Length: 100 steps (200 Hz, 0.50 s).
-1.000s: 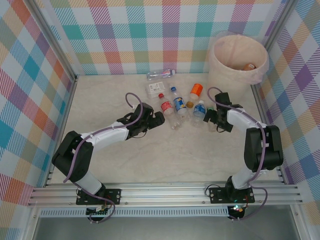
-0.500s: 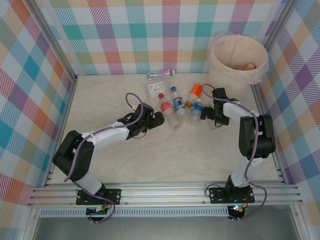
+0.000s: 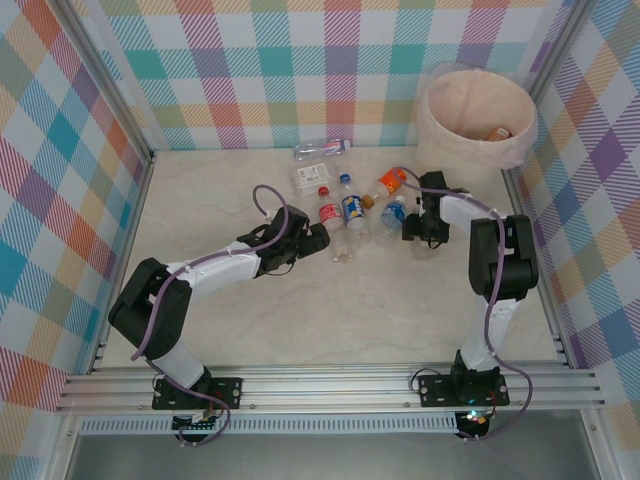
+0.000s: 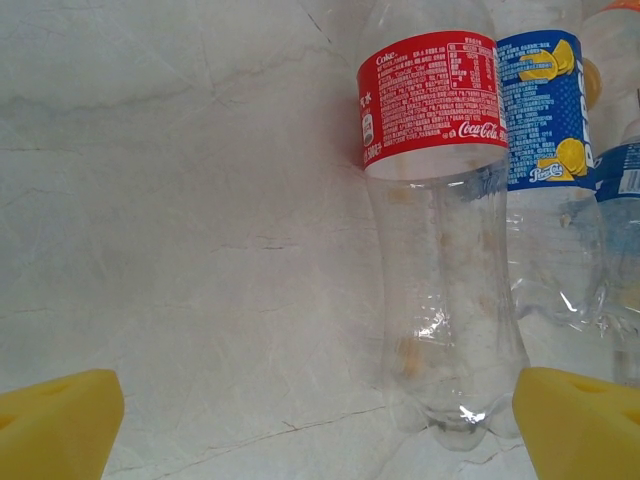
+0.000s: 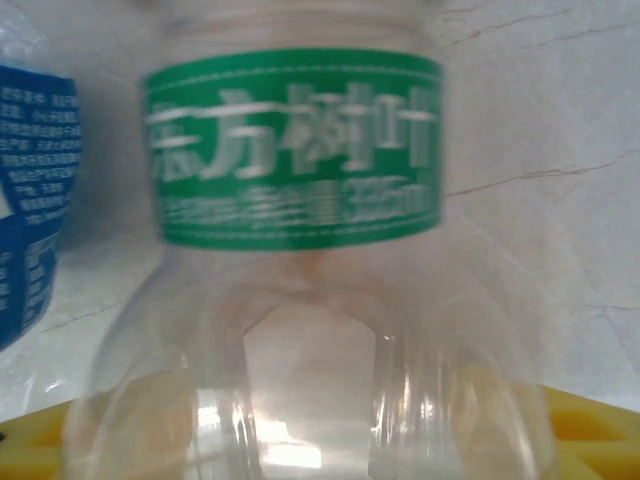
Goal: Put the plastic bottles in the bin
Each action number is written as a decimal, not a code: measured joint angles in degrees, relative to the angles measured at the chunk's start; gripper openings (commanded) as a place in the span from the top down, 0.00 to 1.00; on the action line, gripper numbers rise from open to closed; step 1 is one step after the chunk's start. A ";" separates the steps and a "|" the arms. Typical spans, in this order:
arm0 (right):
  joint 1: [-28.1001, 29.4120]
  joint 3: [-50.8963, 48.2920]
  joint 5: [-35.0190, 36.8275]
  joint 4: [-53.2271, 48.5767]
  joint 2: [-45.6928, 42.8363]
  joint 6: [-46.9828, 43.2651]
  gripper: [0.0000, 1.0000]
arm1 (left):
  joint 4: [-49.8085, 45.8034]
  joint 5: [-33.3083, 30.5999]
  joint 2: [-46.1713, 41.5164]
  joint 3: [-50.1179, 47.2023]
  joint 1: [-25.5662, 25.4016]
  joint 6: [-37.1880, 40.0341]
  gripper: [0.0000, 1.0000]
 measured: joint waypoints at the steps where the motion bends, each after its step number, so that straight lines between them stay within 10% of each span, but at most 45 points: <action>1: 0.00 -0.04 -0.02 0.04 -0.15 -0.15 0.39 | 0.00 -0.02 0.00 0.00 0.00 0.00 0.00; 100: 1.92 -8.55 -11.08 3.76 -18.51 -0.70 0.51 | -0.02 -0.20 0.00 0.00 0.00 -0.09 0.00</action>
